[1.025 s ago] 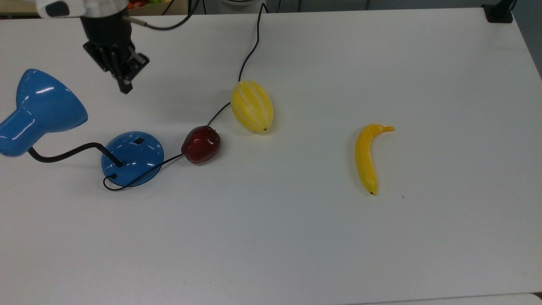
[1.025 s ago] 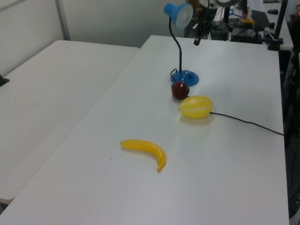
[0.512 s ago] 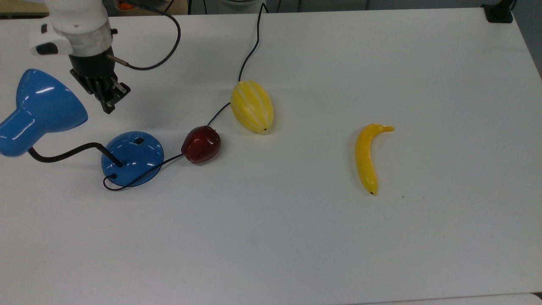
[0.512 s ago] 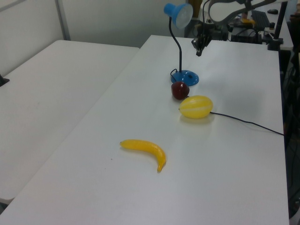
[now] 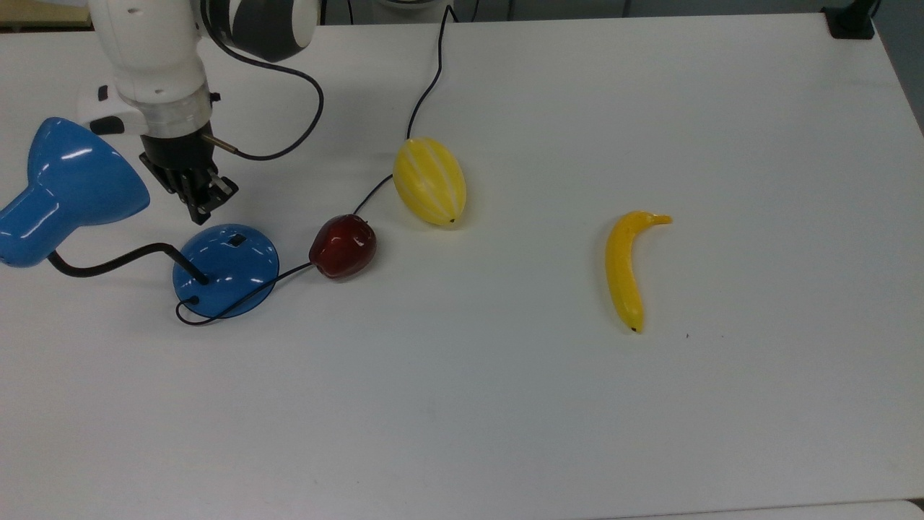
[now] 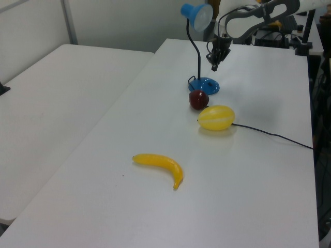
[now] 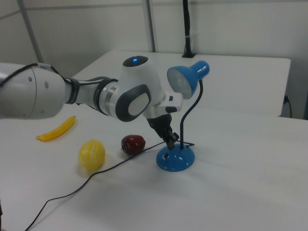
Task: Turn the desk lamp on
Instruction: 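Press down on the switch on the lamp base with the gripper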
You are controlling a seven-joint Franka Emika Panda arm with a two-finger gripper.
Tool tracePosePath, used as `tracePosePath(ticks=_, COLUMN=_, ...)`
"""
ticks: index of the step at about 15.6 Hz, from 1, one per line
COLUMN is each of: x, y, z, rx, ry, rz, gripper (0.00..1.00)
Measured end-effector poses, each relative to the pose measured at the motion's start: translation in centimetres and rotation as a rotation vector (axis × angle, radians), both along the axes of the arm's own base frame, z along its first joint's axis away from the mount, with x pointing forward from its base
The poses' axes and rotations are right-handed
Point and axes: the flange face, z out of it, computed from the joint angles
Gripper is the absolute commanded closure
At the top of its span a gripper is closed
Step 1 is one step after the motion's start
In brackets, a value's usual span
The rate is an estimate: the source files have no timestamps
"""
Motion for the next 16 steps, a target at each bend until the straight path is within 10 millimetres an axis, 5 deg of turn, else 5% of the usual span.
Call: tracePosePath(ticks=16, x=1.0, y=2.5, z=-4.1, rx=-0.018, ry=0.038, rz=0.004, gripper=1.0)
